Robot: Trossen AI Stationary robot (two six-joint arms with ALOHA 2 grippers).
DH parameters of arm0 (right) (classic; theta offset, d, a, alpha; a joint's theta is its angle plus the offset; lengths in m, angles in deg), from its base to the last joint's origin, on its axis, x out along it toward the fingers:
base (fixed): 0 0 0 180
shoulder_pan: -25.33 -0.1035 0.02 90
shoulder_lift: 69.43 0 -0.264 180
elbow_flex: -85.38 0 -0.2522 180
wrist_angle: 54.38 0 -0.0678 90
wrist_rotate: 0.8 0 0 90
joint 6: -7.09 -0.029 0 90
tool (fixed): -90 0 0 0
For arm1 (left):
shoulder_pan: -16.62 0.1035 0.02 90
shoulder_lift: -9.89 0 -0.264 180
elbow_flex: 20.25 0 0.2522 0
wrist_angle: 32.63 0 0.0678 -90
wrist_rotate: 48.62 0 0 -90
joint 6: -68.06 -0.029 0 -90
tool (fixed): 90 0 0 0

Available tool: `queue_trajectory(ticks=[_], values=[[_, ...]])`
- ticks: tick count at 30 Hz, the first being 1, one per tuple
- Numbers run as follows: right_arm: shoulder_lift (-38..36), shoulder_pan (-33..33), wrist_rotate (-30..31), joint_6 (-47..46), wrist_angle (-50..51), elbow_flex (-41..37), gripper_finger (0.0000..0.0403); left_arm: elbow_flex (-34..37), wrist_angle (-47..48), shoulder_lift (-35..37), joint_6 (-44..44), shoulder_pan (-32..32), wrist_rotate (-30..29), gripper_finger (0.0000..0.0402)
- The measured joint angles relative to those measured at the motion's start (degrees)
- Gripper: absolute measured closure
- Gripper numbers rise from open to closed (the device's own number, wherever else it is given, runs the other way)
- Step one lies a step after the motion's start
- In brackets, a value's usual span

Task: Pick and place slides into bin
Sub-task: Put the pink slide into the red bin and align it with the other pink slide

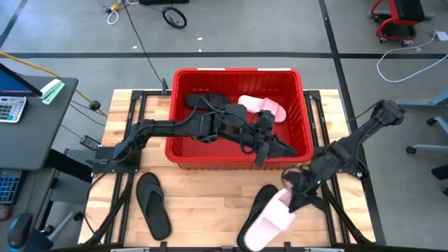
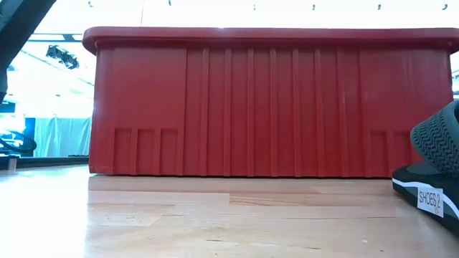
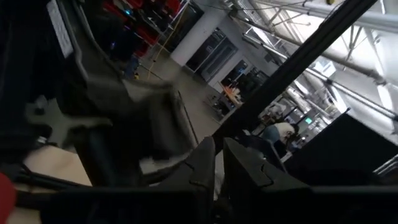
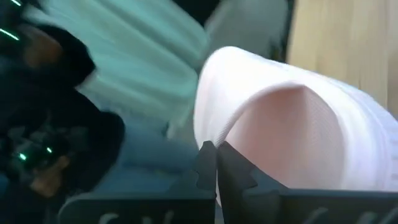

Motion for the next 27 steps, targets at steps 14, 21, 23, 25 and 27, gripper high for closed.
queue_trajectory(ticks=[14, 21, 23, 25, 27], values=[[-7.0, 25.3, 26.0, 19.0, 29.5, 27.3, 0.0403, -0.1, -24.9, 2.8, -5.5, -0.9, -5.9, 0.0395], [-7.4, 40.6, 20.6, 14.9, 29.0, 28.0, 0.0403, -0.1, -28.2, 4.0, -13.4, 1.1, -6.0, 0.0383], [-6.2, 43.7, 17.5, 13.1, 29.4, 26.5, 0.0403, -0.1, -28.2, 4.1, -14.3, 2.0, -6.0, 0.038], [-4.7, 46.4, 14.9, 11.9, 29.1, 24.2, 0.0403, 0.0, -28.2, 4.1, -14.2, 3.1, -5.9, 0.0378], [-3.2, 48.8, 13.4, 10.6, 29.2, 21.5, 0.0403, 0.0, -28.2, 4.1, -14.0, 4.3, -4.5, 0.0378]])
